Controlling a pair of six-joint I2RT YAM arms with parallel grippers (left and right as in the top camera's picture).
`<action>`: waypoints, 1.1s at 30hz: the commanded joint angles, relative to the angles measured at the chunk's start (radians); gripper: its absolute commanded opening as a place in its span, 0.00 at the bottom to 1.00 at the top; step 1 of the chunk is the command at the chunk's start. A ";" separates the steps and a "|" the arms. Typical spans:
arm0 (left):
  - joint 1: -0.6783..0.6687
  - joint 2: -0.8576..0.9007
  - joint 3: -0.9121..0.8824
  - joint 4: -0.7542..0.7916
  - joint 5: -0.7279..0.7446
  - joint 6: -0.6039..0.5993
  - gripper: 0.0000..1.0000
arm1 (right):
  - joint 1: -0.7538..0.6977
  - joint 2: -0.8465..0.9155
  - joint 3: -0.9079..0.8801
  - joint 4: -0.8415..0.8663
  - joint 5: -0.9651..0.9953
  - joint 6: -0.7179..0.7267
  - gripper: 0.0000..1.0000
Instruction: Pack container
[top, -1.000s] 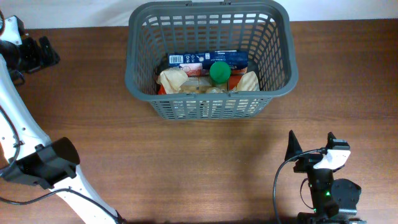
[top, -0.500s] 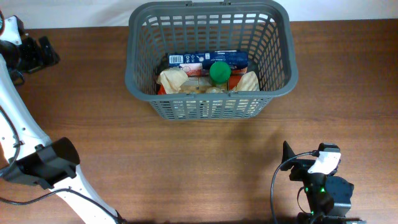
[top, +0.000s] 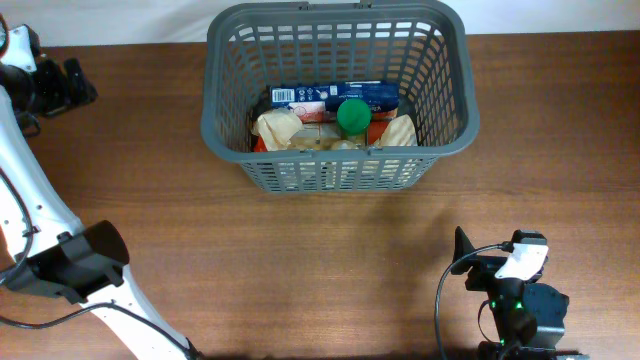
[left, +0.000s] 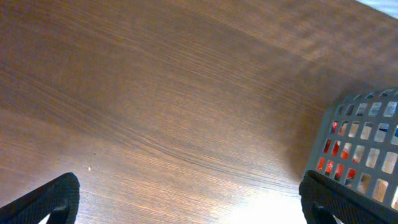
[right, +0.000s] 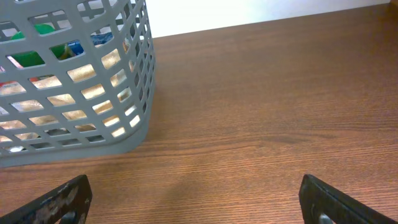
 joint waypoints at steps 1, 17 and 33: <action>-0.054 -0.154 -0.009 0.002 0.004 -0.010 0.99 | -0.008 -0.011 -0.005 -0.008 -0.008 0.007 0.99; -0.451 -1.289 -1.400 1.188 -0.229 0.017 0.99 | -0.008 -0.011 -0.005 -0.008 -0.008 0.007 0.99; -0.468 -2.174 -2.615 1.686 -0.149 0.016 0.99 | -0.008 -0.011 -0.005 -0.008 -0.008 0.007 0.99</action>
